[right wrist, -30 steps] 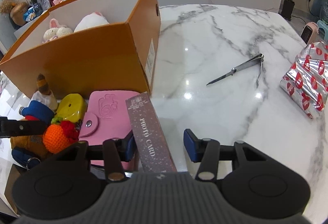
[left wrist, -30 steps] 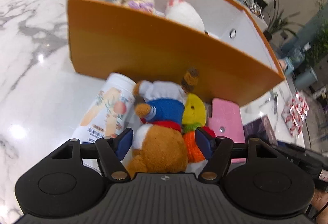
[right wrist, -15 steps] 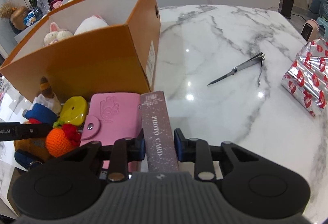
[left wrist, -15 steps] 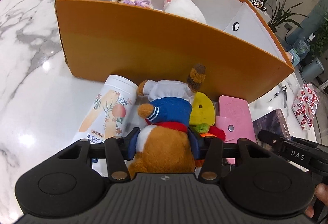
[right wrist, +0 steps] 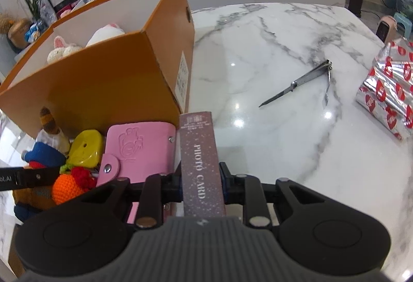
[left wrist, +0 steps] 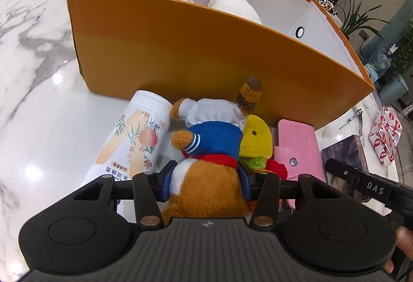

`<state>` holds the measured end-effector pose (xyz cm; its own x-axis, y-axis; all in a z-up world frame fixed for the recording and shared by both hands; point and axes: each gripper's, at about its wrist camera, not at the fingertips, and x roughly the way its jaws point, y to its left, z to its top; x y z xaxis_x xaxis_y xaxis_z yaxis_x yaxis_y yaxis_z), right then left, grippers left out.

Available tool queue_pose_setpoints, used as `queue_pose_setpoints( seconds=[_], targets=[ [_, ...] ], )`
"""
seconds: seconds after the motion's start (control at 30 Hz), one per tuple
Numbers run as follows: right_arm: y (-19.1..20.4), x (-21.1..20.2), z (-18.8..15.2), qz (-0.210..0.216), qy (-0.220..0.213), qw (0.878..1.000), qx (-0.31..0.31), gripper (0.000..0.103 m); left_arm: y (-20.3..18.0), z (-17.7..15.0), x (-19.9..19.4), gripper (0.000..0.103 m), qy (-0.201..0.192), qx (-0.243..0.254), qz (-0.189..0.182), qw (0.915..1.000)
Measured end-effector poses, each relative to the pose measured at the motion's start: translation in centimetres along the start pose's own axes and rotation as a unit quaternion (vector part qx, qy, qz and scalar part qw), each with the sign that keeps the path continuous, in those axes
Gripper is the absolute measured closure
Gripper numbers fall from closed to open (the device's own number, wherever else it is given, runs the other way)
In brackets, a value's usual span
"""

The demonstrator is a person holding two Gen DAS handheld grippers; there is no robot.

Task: Organize objects
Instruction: 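Grasp the sailor teddy with left gripper while right grasps the PHOTO CARD box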

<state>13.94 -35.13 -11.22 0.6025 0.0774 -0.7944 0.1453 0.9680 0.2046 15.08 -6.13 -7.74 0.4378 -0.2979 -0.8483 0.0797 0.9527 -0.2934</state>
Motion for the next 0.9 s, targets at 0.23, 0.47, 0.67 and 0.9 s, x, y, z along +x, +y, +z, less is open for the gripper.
queue_pose_setpoints(
  seconds=[0.23,0.47,0.67,0.9],
  targets=[
    [-1.2,-1.8,0.0,0.021,-0.02,0.999,0.036,0.078,-0.4,0.1,-1.3,0.049,-0.016,0.008,-0.003,0.9998],
    [-1.1,-3.5,-0.1,0.035,-0.04,0.998,0.044,0.078,-0.4,0.0,-2.8,0.049,-0.037,0.018,0.003,0.9992],
    [-0.6,-5.2,-0.1,0.054,-0.059,0.996,0.037,0.078,-0.1,0.1,-4.4,0.049,-0.06,0.019,0.005,0.998],
    [0.4,-6.6,-0.3,0.07,-0.072,0.995,0.024,0.078,-0.5,-0.1,-6.9,0.049,-0.104,0.031,0.019,0.9939]
  ],
)
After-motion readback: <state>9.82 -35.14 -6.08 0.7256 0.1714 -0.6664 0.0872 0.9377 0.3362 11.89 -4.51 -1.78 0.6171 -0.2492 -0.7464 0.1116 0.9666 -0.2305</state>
